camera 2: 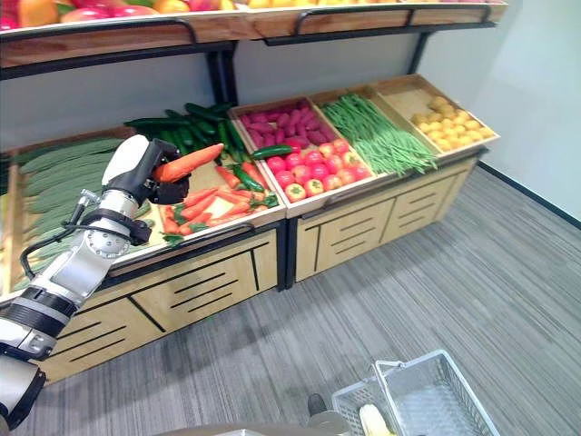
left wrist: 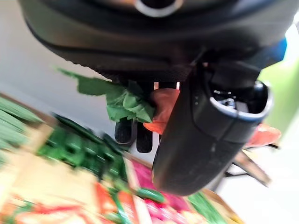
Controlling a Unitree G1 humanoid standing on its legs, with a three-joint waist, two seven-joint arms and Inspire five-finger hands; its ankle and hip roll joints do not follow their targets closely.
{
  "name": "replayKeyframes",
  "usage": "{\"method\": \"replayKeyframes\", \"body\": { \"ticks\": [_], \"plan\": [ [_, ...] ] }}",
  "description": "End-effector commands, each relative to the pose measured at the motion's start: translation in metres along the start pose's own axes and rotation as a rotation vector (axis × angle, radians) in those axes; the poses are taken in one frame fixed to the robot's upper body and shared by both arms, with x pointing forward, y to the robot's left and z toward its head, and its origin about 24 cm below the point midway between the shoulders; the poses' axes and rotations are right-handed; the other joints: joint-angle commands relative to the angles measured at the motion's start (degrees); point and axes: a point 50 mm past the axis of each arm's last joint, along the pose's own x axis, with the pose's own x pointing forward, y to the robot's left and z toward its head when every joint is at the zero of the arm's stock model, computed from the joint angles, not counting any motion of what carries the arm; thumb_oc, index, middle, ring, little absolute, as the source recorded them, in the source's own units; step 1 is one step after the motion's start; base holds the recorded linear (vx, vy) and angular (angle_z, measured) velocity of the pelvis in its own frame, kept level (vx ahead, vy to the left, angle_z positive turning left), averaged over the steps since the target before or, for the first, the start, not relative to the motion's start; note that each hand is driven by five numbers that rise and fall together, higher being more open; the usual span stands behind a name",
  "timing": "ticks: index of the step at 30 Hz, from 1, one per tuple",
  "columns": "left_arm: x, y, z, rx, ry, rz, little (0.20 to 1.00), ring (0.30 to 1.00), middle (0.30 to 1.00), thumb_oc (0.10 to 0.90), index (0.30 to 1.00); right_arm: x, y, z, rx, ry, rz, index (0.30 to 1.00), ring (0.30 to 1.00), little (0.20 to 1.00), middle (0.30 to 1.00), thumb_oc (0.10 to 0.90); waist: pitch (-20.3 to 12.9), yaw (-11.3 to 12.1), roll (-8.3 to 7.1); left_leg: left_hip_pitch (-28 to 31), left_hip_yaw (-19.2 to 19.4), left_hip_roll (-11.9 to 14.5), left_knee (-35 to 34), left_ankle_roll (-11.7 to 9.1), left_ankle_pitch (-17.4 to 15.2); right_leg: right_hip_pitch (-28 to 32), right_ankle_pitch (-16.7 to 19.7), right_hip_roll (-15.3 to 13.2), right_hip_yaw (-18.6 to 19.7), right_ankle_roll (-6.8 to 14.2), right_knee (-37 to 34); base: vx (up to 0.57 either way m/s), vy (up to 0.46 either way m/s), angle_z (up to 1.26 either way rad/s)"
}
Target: Get the vegetables into the basket
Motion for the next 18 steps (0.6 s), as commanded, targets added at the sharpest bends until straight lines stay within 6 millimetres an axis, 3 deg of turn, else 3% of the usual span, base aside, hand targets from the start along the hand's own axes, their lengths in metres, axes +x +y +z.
{"method": "replayKeyframes", "body": {
  "ticks": [1,3,4,5,6,7,8,9,12,14,18],
  "plan": [
    [0.036,0.063,0.072,-0.027,-0.283,0.223,0.3,0.3,0.3,0.4,0.3,0.001,-0.029,-0.005,-0.013,0.035,-0.084,0.3,0.3,0.3,0.3,0.4,-0.7,-1.3,1.04,0.4,0.5,-1.2,0.3,2.3,-3.1,-0.2,-2.1,-3.6,1.4,6.7,6.1,-0.01,-0.006,-0.82],
    [0.037,0.062,0.077,-0.044,-0.3,0.216,0.3,0.3,0.3,0.4,0.3,0.001,-0.03,0.002,-0.021,0.012,-0.094,0.3,0.3,0.3,0.3,0.4,0.3,-1.2,1.26,0.9,4.2,-0.7,0.9,1.9,-2.9,-2.4,0.1,-4.1,-0.2,6.7,6.9,-0.08,-0.075,-1.04],
    [0.037,0.062,0.078,-0.043,-0.301,0.217,0.3,0.3,0.3,0.4,0.3,0.001,-0.03,0.006,-0.029,-0.002,-0.098,0.3,0.3,0.3,0.3,0.4,0.8,-0.6,1.47,0.7,5.8,0.0,1.5,1.7,-2.9,-3.5,0.3,-5.5,-4.1,6.7,7.6,-0.21,-0.083,-1.37],
    [0.038,0.065,0.076,-0.04,-0.294,0.221,0.3,0.3,0.3,0.4,0.3,0.001,-0.032,0.015,-0.051,-0.025,-0.11,0.3,0.3,0.3,0.3,0.4,1.9,0.5,2.27,0.6,9.1,1.7,2.7,1.0,-3.1,-4.5,-0.1,-10.1,-16.5,5.9,9.2,-0.16,-0.045,-1.36],
    [0.038,0.065,0.076,-0.04,-0.294,0.222,0.3,0.3,0.3,0.4,0.3,0.001,-0.032,0.015,-0.051,-0.026,-0.11,0.3,0.3,0.3,0.3,0.4,1.9,0.3,2.29,0.6,8.9,1.8,2.8,1.0,-3.1,-4.4,-0.1,-10.1,-16.7,5.9,9.2,-0.15,-0.039,-1.39],
    [0.037,0.068,0.075,-0.037,-0.29,0.23,0.3,0.3,0.3,0.4,0.3,0.001,-0.034,0.021,-0.061,-0.04,-0.117,0.3,0.3,0.3,0.3,0.4,2.3,0.9,2.36,0.7,10.6,2.3,3.5,0.7,-3.1,-4.5,0.1,-12.0,-22.1,5.6,9.6,-0.08,-0.057,-1.23],
    [0.034,0.076,0.067,-0.04,-0.269,0.248,0.3,0.3,0.3,0.4,0.3,0.001,-0.039,0.028,-0.09,-0.053,-0.135,0.3,0.3,0.3,0.3,0.4,2.4,3.0,2.38,1.8,13.6,3.1,4.1,0.2,-4.2,-3.8,0.2,-16.1,-32.0,6.0,11.1,-0.08,-0.056,-1.07],
    [0.034,0.076,0.067,-0.041,-0.269,0.249,0.3,0.3,0.3,0.4,0.3,0.001,-0.04,0.029,-0.093,-0.054,-0.136,0.3,0.3,0.3,0.3,0.4,2.6,2.9,2.43,1.9,13.7,3.2,4.2,0.1,-4.2,-3.7,0.2,-16.0,-32.1,6.0,11.0,-0.06,-0.038,-0.98],
    [0.027,0.083,0.054,-0.004,-0.23,0.264,0.3,0.3,0.3,0.4,0.3,0.0,-0.044,0.032,-0.128,-0.056,-0.147,0.3,0.3,0.3,0.3,0.4,2.4,3.7,1.68,3.0,17.6,3.5,4.1,0.0,-4.1,-3.6,2.5,-19.1,-40.5,6.0,13.3,-0.06,-0.073,-1.51],
    [0.024,0.077,0.051,0.003,-0.226,0.242,0.3,0.3,0.3,0.4,0.3,0.001,-0.046,0.025,-0.133,-0.032,-0.15,0.3,0.3,0.3,0.3,0.4,1.6,2.0,0.68,4.5,17.8,3.9,4.0,-1.0,-4.3,-2.7,3.9,-16.6,-37.1,6.5,9.7,0.09,-0.177,-0.97],
    [0.024,0.065,0.057,-0.026,-0.252,0.21,0.3,0.3,0.3,0.4,0.3,0.001,-0.046,0.012,-0.119,0.005,-0.152,0.3,0.3,0.3,0.3,0.4,0.9,0.5,0.92,5.7,19.5,5.0,4.4,-2.0,-3.8,-0.3,2.8,-14.5,-37.0,6.2,6.8,0.06,-0.152,-0.74]
  ]
}}
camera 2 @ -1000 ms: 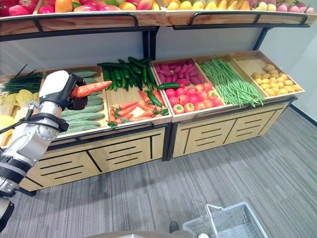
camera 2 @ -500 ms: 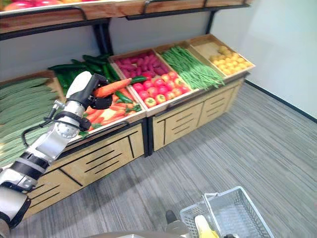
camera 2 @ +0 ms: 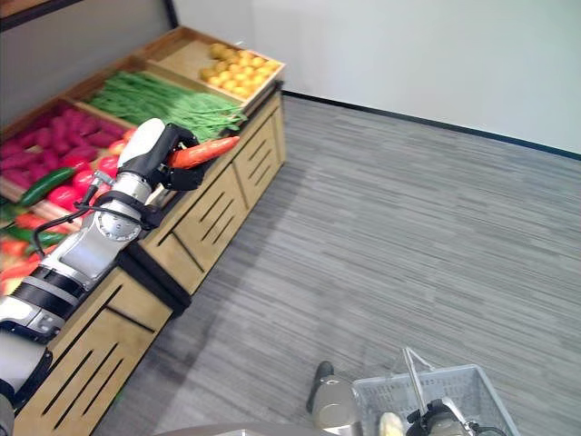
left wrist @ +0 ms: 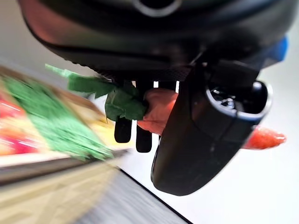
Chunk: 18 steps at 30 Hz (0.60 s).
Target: Get the vegetables into the basket
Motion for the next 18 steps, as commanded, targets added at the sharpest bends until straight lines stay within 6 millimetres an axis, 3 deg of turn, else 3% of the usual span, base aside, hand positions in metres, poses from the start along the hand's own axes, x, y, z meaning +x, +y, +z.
{"method": "replayKeyframes", "body": {
  "ticks": [1,5,7,8,9,11,12,13,14,15,17,18],
  "plan": [
    [0.013,0.049,0.039,-0.017,-0.181,0.19,0.3,0.3,0.3,0.4,0.3,-0.002,0.009,-0.03,-0.05,0.081,0.006,0.3,0.3,0.3,0.3,0.4,-5.1,-0.6,-1.05,-3.0,-3.0,-0.9,-3.1,-0.1,-0.7,9.0,9.6,-7.5,1.3,14.6,-12.9,0.05,-0.249,-0.33],
    [0.018,0.038,0.049,-0.069,-0.206,0.167,0.3,0.3,0.3,0.4,0.3,-0.003,0.004,-0.045,-0.028,0.126,-0.008,0.3,0.3,0.3,0.3,0.4,-4.5,-3.2,1.77,-3.6,-3.6,3.4,-3.2,-2.6,2.5,7.3,4.5,-4.0,1.9,12.0,-10.0,0.05,-0.233,-0.02],
    [0.019,0.036,0.051,-0.087,-0.211,0.167,0.3,0.3,0.3,0.4,0.3,-0.002,0.0,-0.044,-0.027,0.121,-0.021,0.3,0.3,0.3,0.3,0.4,-4.2,-3.6,2.48,-4.1,-3.8,5.3,-1.9,-3.7,3.4,6.8,3.0,-2.7,2.1,11.1,-9.2,0.11,-0.304,-0.15],
    [0.018,0.035,0.047,-0.101,-0.197,0.16,0.3,0.3,0.3,0.4,0.3,-0.002,-0.004,-0.041,-0.022,0.116,-0.036,0.3,0.3,0.3,0.3,0.4,-3.6,-2.9,3.02,-6.1,-6.1,10.2,5.5,-7.0,8.5,7.8,0.6,1.4,3.4,8.7,-10.3,0.12,-0.291,-0.13],
    [0.018,0.035,0.047,-0.101,-0.198,0.16,0.3,0.3,0.3,0.4,0.3,-0.002,-0.004,-0.041,-0.022,0.116,-0.036,0.3,0.3,0.3,0.3,0.4,-3.5,-2.9,3.15,-6.2,-6.2,10.5,5.8,-7.2,8.5,7.9,0.5,1.7,3.3,8.6,-10.4,0.17,-0.345,-0.19],
    [0.015,0.038,0.041,-0.105,-0.178,0.165,0.3,0.3,0.3,0.4,0.3,-0.001,-0.007,-0.038,-0.036,0.103,-0.041,0.3,0.3,0.3,0.3,0.4,-2.8,-0.9,2.57,-8.8,-12.9,12.6,12.8,-7.7,13.6,9.6,-0.6,4.9,5.6,6.7,-12.4,0.13,-0.173,-0.49],
    [0.015,0.038,0.041,-0.105,-0.178,0.165,0.3,0.3,0.3,0.4,0.3,-0.001,-0.006,-0.038,-0.036,0.103,-0.041,0.3,0.3,0.3,0.3,0.4,-2.7,-1.0,2.59,-9.3,-13.3,13.0,13.5,-7.8,13.5,9.8,-0.6,5.2,5.5,6.5,-12.7,0.06,-0.158,-0.79],
    [0.013,0.039,0.038,-0.109,-0.174,0.169,0.3,0.3,0.3,0.4,0.3,-0.001,-0.01,-0.033,-0.047,0.087,-0.05,0.3,0.3,0.3,0.3,0.4,-2.0,0.6,1.7,-11.4,-18.2,11.3,15.2,-5.6,14.3,9.8,0.3,5.8,6.2,5.3,-13.4,0.1,-0.102,-0.98],
    [0.003,0.042,0.026,-0.113,-0.144,0.18,0.3,0.3,0.3,0.4,0.3,0.0,-0.014,-0.025,-0.077,0.067,-0.05,0.3,0.3,0.3,0.3,0.4,-2.1,3.0,-0.05,-15.4,-27.9,5.7,16.3,-1.9,9.2,10.9,-0.4,6.3,10.5,5.2,-15.3,0.29,-0.097,-1.49],
    [-0.009,0.043,0.012,-0.111,-0.099,0.194,0.3,0.3,0.3,0.4,0.3,0.001,-0.018,-0.018,-0.117,0.049,-0.051,0.3,0.3,0.3,0.3,0.4,-2.0,5.5,-1.02,-19.0,-31.6,2.1,11.7,0.1,6.2,12.3,-0.3,6.2,14.4,6.4,-16.2,0.36,-0.023,-1.65],
    [-0.014,0.046,0.006,-0.099,-0.085,0.202,0.3,0.3,0.3,0.4,0.3,0.002,-0.024,-0.012,-0.149,0.03,-0.058,0.3,0.3,0.3,0.3,0.4,-1.7,6.8,-1.0,-20.3,-31.4,0.8,4.0,-0.6,6.1,13.9,-1.0,6.6,16.2,6.9,-16.6,0.33,0.063,-1.43],
    [-0.017,0.047,0.004,-0.101,-0.081,0.21,0.3,0.3,0.3,0.4,0.3,0.002,-0.027,-0.006,-0.154,0.01,-0.066,0.3,0.3,0.3,0.3,0.4,-1.0,8.5,-1.09,-22.1,-34.7,-0.7,2.0,-0.7,7.8,15.0,-1.3,6.8,17.9,6.9,-16.6,0.26,0.056,-1.24]
  ]
}}
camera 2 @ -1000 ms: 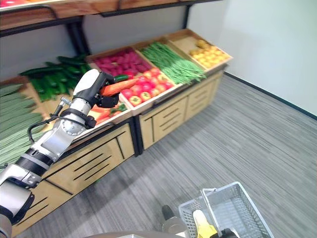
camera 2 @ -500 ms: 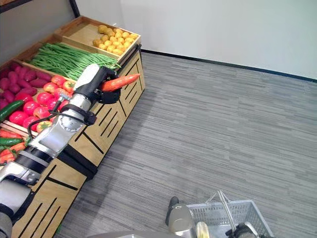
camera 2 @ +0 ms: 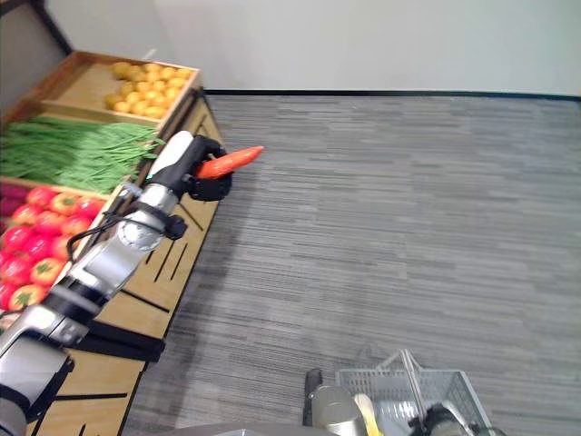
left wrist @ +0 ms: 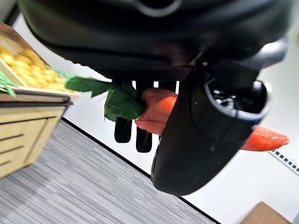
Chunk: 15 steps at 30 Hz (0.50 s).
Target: Get the vegetables into the basket
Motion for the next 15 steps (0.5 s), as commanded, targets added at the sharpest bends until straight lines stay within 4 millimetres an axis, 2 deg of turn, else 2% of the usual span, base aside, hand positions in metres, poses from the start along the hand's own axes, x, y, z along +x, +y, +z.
{"method": "replayKeyframes", "body": {
  "ticks": [1,2,3,4,7,8,11,15],
  "plan": [
    [0.008,0.058,0.031,0.046,-0.163,0.209,0.3,0.3,0.3,0.4,0.3,0.001,-0.028,-0.027,-0.085,0.057,-0.08,0.3,0.3,0.3,0.3,0.4,-3.4,3.6,-0.15,-9.3,-3.6,1.5,-4.8,1.9,11.2,2.9,-1.9,-5.2,-0.6,8.5,1.0,0.2,0.037,-1.22],
    [0.005,0.06,0.028,0.059,-0.159,0.214,0.3,0.3,0.3,0.4,0.3,0.001,-0.029,-0.021,-0.096,0.035,-0.083,0.3,0.3,0.3,0.3,0.4,-2.7,5.0,0.29,-11.4,-7.7,0.3,-6.1,1.8,13.2,3.7,-2.4,-4.7,1.5,8.5,0.8,0.15,0.032,-1.27],
    [0.003,0.062,0.026,0.059,-0.151,0.222,0.3,0.3,0.3,0.4,0.3,0.001,-0.03,-0.02,-0.098,0.027,-0.081,0.3,0.3,0.3,0.3,0.4,-2.3,5.3,0.6,-11.9,-8.7,0.0,-7.3,1.3,14.1,4.5,-3.0,-4.7,2.6,8.3,0.8,0.16,0.057,-1.16],
    [0.002,0.063,0.025,0.062,-0.149,0.226,0.3,0.3,0.3,0.4,0.3,0.001,-0.029,-0.019,-0.1,0.022,-0.08,0.3,0.3,0.3,0.3,0.4,-2.3,5.2,0.91,-11.8,-8.3,0.3,-7.3,1.2,14.4,5.0,-3.4,-4.6,3.0,8.2,0.8,0.12,0.064,-1.28],
    [-0.003,0.062,0.022,0.057,-0.141,0.222,0.3,0.3,0.3,0.4,0.3,0.0,-0.021,-0.026,-0.105,0.038,-0.054,0.3,0.3,0.3,0.3,0.4,-3.8,4.7,1.62,-7.6,-6.6,1.1,-9.6,1.8,12.4,6.7,-4.3,-4.6,3.8,8.7,0.3,0.15,0.111,-0.7],
    [-0.004,0.061,0.022,0.058,-0.142,0.216,0.3,0.3,0.3,0.4,0.3,0.0,-0.02,-0.029,-0.106,0.046,-0.047,0.3,0.3,0.3,0.3,0.4,-4.0,4.6,1.93,-6.7,-6.3,1.1,-10.6,1.9,12.9,6.9,-3.5,-4.8,3.8,8.8,-0.1,0.14,0.155,-0.35],
    [-0.008,0.058,0.018,0.079,-0.133,0.187,0.3,0.3,0.3,0.4,0.3,-0.001,-0.014,-0.037,-0.093,0.07,-0.026,0.3,0.3,0.3,0.3,0.4,-5.5,4.2,1.8,-3.4,-4.6,0.3,-12.1,2.4,11.5,8.2,-2.8,-6.4,3.6,9.6,-1.4,0.14,0.139,-0.06],
    [-0.008,0.057,0.02,0.099,-0.137,0.162,0.3,0.3,0.3,0.4,0.3,0.0,-0.017,-0.031,-0.09,0.06,-0.033,0.3,0.3,0.3,0.3,0.4,-6.8,4.0,1.32,-1.8,-2.8,-1.2,-13.0,3.3,9.7,8.0,-2.1,-8.6,4.0,11.1,-1.7,0.09,0.13,-0.14]
  ]
}}
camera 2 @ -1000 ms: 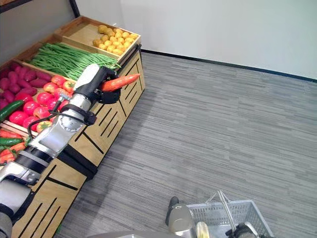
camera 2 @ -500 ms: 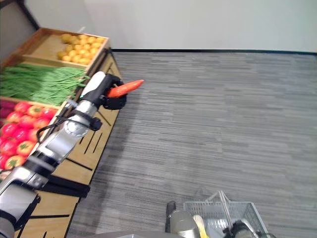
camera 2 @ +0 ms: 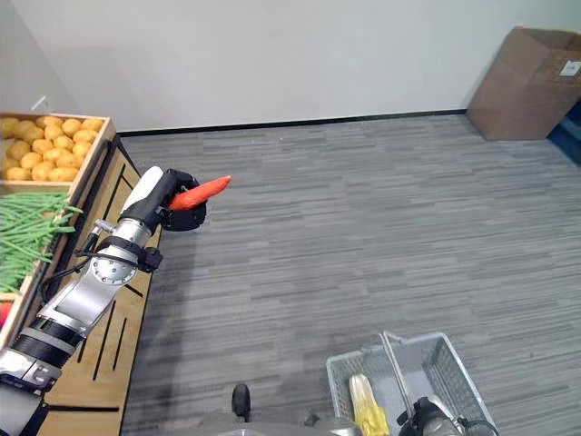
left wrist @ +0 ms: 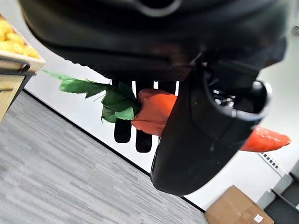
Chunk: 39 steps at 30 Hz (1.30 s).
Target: Get the vegetables into the basket
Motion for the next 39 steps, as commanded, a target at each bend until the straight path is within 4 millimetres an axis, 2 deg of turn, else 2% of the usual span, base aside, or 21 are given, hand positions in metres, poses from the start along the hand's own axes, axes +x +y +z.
{"method": "replayKeyframes", "body": {
  "ticks": [1,6,13,18,19,21,22,23,24,25,26,27,29,30,32,33,35,36,37,38,39],
  "plan": [
    [0.01,0.063,0.042,0.042,-0.208,0.227,0.3,0.3,0.3,0.4,0.3,0.0,-0.033,-0.018,-0.043,0.06,-0.091,0.3,0.3,0.3,0.3,0.4,-4.6,1.1,-0.22,2.0,2.4,3.5,0.2,-4.7,-4.4,-5.4,3.6,-5.5,-1.2,4.9,0.4,0.05,0.109,-0.14],
    [0.011,0.058,0.041,0.029,-0.199,0.21,0.3,0.3,0.3,0.4,0.3,0.001,-0.034,-0.006,-0.042,0.027,-0.097,0.3,0.3,0.3,0.3,0.4,-4.9,1.4,-0.69,2.3,3.0,1.9,0.2,-3.3,-5.7,-6.4,4.1,-7.0,0.0,5.8,0.8,0.02,0.077,-0.07],
    [0.009,0.05,0.041,0.029,-0.201,0.165,0.3,0.3,0.3,0.4,0.3,0.001,-0.033,0.0,-0.036,0.014,-0.093,0.3,0.3,0.3,0.3,0.4,-5.4,1.6,-1.07,2.8,3.2,1.3,0.2,-2.7,-6.5,-6.6,4.3,-7.8,0.7,6.4,1.1,0.02,0.041,-0.08],
    [0.007,0.04,0.048,0.002,-0.235,0.107,0.3,0.3,0.3,0.4,0.3,0.001,-0.047,0.01,-0.036,-0.009,-0.129,0.3,0.3,0.3,0.3,0.4,-5.6,2.0,-1.59,3.5,3.1,1.2,0.2,-2.5,-7.0,-6.5,4.4,-7.9,0.8,6.6,1.1,0.01,0.003,0.0],
    [0.005,0.037,0.052,0.002,-0.257,0.077,0.3,0.3,0.3,0.4,0.3,-0.001,-0.064,0.025,-0.021,-0.057,-0.17,0.3,0.3,0.3,0.3,0.4,-5.7,2.0,-1.87,3.7,3.2,1.4,0.2,-2.6,-7.0,-6.6,4.5,-7.8,1.1,6.6,1.1,0.0,0.0,0.0],
    [0.004,0.036,0.054,-0.003,-0.266,0.071,0.3,0.3,0.3,0.4,0.3,-0.002,-0.071,0.03,-0.022,-0.071,-0.187,0.3,0.3,0.3,0.3,0.4,-5.7,2.1,-1.93,3.7,3.2,1.4,0.2,-2.6,-7.0,-6.7,4.5,-7.8,1.2,6.6,1.1,0.0,-0.008,-0.03],
    [0.001,0.033,0.061,-0.019,-0.296,0.044,0.3,0.3,0.3,0.4,0.3,-0.006,-0.093,0.048,-0.017,-0.125,-0.244,0.3,0.3,0.3,0.3,0.4,-5.7,2.1,-2.1,3.9,3.3,1.6,0.2,-2.6,-6.9,-6.8,4.6,-7.7,1.5,6.6,1.3,0.01,-0.017,-0.09],
    [0.001,0.033,0.061,-0.02,-0.296,0.045,0.3,0.3,0.3,0.4,0.3,-0.007,-0.094,0.048,-0.017,-0.125,-0.245,0.3,0.3,0.3,0.3,0.4,-5.6,2.1,-2.06,4.0,3.3,1.7,0.2,-2.6,-7.0,-6.8,4.6,-7.6,1.5,6.6,1.3,0.01,-0.016,-0.13],
    [0.001,0.031,0.062,-0.026,-0.303,0.03,0.3,0.3,0.3,0.4,0.3,-0.009,-0.102,0.055,-0.02,-0.145,-0.266,0.3,0.3,0.3,0.3,0.4,-5.6,2.1,-2.1,4.1,3.4,1.8,0.2,-2.6,-7.0,-6.8,4.6,-7.6,1.6,6.5,1.3,0.0,-0.013,-0.13],
    [0.0,0.028,0.064,-0.037,-0.312,0.014,0.3,0.3,0.3,0.4,0.3,-0.012,-0.113,0.064,-0.023,-0.171,-0.293,0.3,0.3,0.3,0.3,0.4,-5.6,2.1,-2.17,4.1,3.4,1.8,0.2,-2.7,-6.9,-6.9,4.6,-7.5,1.6,6.5,1.3,0.03,-0.025,-0.13],
    [-0.002,0.022,0.066,-0.054,-0.32,-0.014,0.3,0.3,0.3,0.4,0.3,-0.019,-0.134,0.077,-0.033,-0.204,-0.345,0.3,0.3,0.3,0.3,0.4,-5.6,2.1,-2.22,4.6,3.3,1.9,0.2,-2.8,-7.6,-6.4,4.1,-7.5,1.6,6.5,1.1,-0.01,-0.026,-0.08],
    [-0.002,0.023,0.066,-0.055,-0.32,-0.012,0.3,0.3,0.3,0.4,0.3,-0.019,-0.135,0.078,-0.033,-0.206,-0.346,0.3,0.3,0.3,0.3,0.4,-5.4,2.1,-2.14,4.3,3.4,2.0,0.2,-2.7,-6.9,-6.8,4.6,-7.4,1.6,6.4,1.3,0.03,-0.019,-0.06],
    [-0.002,0.014,0.07,-0.074,-0.333,-0.054,0.3,0.3,0.3,0.4,0.3,-0.031,-0.161,0.097,-0.035,-0.254,-0.413,0.3,0.3,0.3,0.3,0.4,-5.5,2.2,-2.03,4.7,3.3,2.2,0.2,-2.9,-7.5,-6.5,4.1,-7.2,1.5,6.4,1.1,-0.01,-0.02,-0.05],
    [-0.002,0.015,0.071,-0.075,-0.333,-0.051,0.3,0.3,0.3,0.4,0.3,-0.031,-0.162,0.098,-0.035,-0.256,-0.414,0.3,0.3,0.3,0.3,0.4,-5.3,2.1,-1.96,4.4,3.4,2.2,0.2,-2.9,-6.8,-6.9,4.7,-7.2,1.6,6.3,1.3,-0.05,-0.019,-0.04],
    [-0.001,0.009,0.074,-0.094,-0.344,-0.072,0.3,0.3,0.3,0.4,0.3,-0.04,-0.177,0.112,-0.032,-0.29,-0.455,0.3,0.3,0.3,0.3,0.4,-5.1,2.1,-1.7,4.3,3.3,2.3,0.2,-3.0,-6.7,-7.1,4.6,-7.0,1.6,6.2,1.3,-0.02,-0.006,-0.01],
    [0.0,0.002,0.08,-0.113,-0.362,-0.104,0.3,0.3,0.3,0.4,0.3,-0.049,-0.189,0.126,-0.031,-0.326,-0.489,0.3,0.3,0.3,0.3,0.4,-5.2,2.1,-1.4,4.5,3.1,2.4,0.2,-3.1,-7.3,-6.8,4.1,-7.0,1.5,6.1,1.2,0.0,0.0,0.0],
    [0.001,-0.001,0.082,-0.125,-0.368,-0.113,0.3,0.3,0.3,0.4,0.3,-0.054,-0.195,0.133,-0.029,-0.344,-0.508,0.3,0.3,0.3,0.3,0.4,-4.9,2.1,-1.2,4.1,3.2,2.5,0.2,-3.1,-6.5,-7.3,4.6,-6.9,1.5,5.9,1.4,0.0,0.0,0.0],
    [0.001,-0.004,0.084,-0.133,-0.372,-0.124,0.3,0.3,0.3,0.4,0.3,-0.057,-0.198,0.139,-0.028,-0.358,-0.517,0.3,0.3,0.3,0.3,0.4,-5.0,2.0,-1.11,4.3,3.2,2.5,0.2,-3.2,-7.2,-7.0,4.1,-6.9,1.4,6.0,1.3,0.0,0.0,0.0],
    [0.002,-0.011,0.088,-0.146,-0.38,-0.147,0.3,0.3,0.3,0.4,0.3,-0.063,-0.204,0.148,-0.033,-0.379,-0.536,0.3,0.3,0.3,0.3,0.4,-4.8,1.9,-0.92,3.9,3.3,2.6,0.2,-3.2,-6.4,-7.5,4.7,-6.8,1.5,5.8,1.5,0.0,0.0,0.0],
    [0.004,-0.02,0.094,-0.156,-0.396,-0.183,0.3,0.3,0.3,0.4,0.3,-0.072,-0.211,0.161,-0.034,-0.414,-0.562,0.3,0.3,0.3,0.3,0.4,-4.8,1.6,-0.51,4.0,3.3,2.7,0.2,-3.4,-6.9,-7.3,4.3,-6.9,1.5,5.8,1.2,-0.06,-0.023,0.01],
    [0.005,-0.02,0.094,-0.156,-0.397,-0.182,0.3,0.3,0.3,0.4,0.3,-0.072,-0.212,0.161,-0.033,-0.415,-0.564,0.3,0.3,0.3,0.3,0.4,-4.6,1.6,-0.47,3.7,3.4,2.8,0.2,-3.3,-6.2,-7.7,4.8,-6.8,1.5,5.7,1.4,0.0,0.0,0.0]
  ]
}}
